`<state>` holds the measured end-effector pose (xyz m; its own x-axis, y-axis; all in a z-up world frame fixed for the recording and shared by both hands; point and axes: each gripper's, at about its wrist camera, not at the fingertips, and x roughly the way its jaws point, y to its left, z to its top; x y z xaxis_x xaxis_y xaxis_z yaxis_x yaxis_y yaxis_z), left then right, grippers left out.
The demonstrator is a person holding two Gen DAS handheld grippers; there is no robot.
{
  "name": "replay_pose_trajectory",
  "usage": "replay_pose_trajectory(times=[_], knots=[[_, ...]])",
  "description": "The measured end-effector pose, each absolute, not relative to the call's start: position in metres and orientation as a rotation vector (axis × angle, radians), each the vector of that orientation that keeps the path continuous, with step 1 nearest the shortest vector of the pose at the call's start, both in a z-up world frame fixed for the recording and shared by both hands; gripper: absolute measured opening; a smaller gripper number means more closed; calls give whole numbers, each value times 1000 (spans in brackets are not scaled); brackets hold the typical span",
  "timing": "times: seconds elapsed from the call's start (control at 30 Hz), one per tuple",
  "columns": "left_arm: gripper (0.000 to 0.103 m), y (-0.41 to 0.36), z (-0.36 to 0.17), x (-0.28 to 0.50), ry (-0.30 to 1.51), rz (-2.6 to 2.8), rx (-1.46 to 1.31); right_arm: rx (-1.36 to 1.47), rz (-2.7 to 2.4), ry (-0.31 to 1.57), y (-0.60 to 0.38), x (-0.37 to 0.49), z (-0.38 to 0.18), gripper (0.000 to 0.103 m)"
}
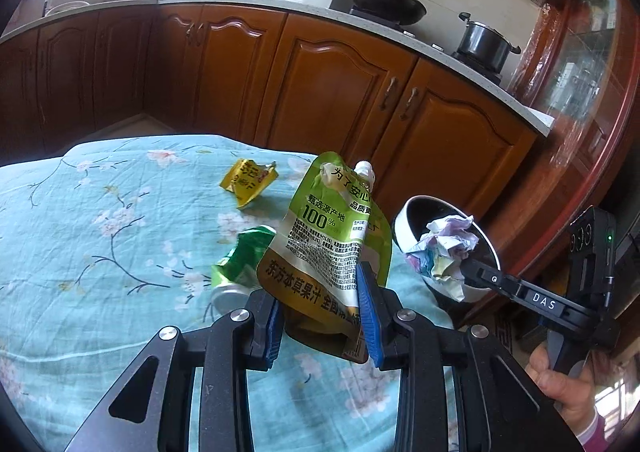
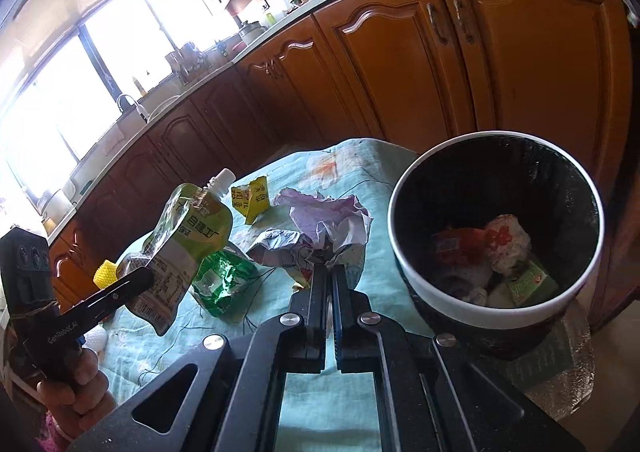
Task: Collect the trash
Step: 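Carry the juice pouch and purple paper over the bin and release both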
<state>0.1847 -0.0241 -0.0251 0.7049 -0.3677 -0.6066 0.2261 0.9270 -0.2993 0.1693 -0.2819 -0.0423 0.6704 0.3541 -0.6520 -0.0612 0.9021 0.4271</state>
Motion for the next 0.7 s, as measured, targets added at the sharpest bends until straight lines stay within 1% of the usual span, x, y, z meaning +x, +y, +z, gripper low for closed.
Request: replay_pose_trajectory(times=[0.7], knots=[[31, -122, -36, 249, 770, -454, -113, 448, 91, 776, -372, 152, -46, 2]])
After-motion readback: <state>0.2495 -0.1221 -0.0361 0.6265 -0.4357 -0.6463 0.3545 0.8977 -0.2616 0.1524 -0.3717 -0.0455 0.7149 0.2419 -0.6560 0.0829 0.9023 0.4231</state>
